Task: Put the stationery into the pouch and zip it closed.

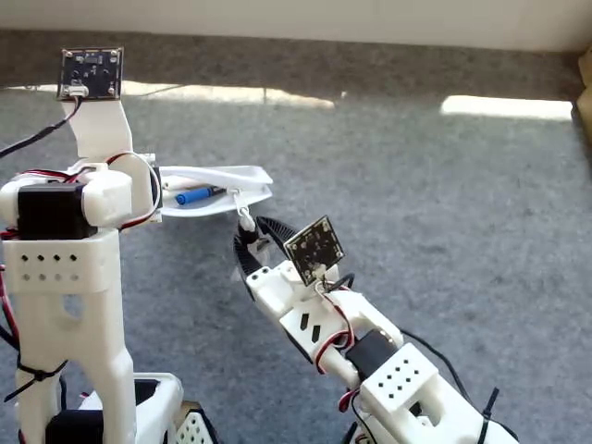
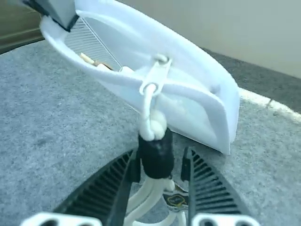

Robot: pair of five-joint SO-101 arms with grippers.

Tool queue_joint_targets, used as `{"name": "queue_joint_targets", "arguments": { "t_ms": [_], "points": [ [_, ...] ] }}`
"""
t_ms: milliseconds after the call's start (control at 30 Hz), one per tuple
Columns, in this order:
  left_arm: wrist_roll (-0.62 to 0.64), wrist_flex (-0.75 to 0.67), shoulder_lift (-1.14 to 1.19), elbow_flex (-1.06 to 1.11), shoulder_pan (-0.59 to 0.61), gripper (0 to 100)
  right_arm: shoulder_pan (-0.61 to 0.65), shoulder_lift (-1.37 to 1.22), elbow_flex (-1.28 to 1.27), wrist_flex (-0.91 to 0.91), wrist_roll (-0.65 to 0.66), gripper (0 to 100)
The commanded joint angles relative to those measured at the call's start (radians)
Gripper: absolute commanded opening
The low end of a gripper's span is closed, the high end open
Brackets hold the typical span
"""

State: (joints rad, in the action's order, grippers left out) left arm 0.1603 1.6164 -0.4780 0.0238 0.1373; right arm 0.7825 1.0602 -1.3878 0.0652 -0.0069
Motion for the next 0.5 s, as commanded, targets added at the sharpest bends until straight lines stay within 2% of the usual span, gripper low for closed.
{"name": "queue_joint_targets", "arguments": {
  "t_ms": [0,467],
  "points": [
    [0.005,-0.018,-0.010,-0.004,0.010,1,-0.010,-0.002,0.071,-0.031,-0.012,14.4],
    [0.005,-0.018,-0.010,-0.004,0.010,1,-0.007,-0.002,0.074,-0.031,-0.009,14.4]
  ]
}}
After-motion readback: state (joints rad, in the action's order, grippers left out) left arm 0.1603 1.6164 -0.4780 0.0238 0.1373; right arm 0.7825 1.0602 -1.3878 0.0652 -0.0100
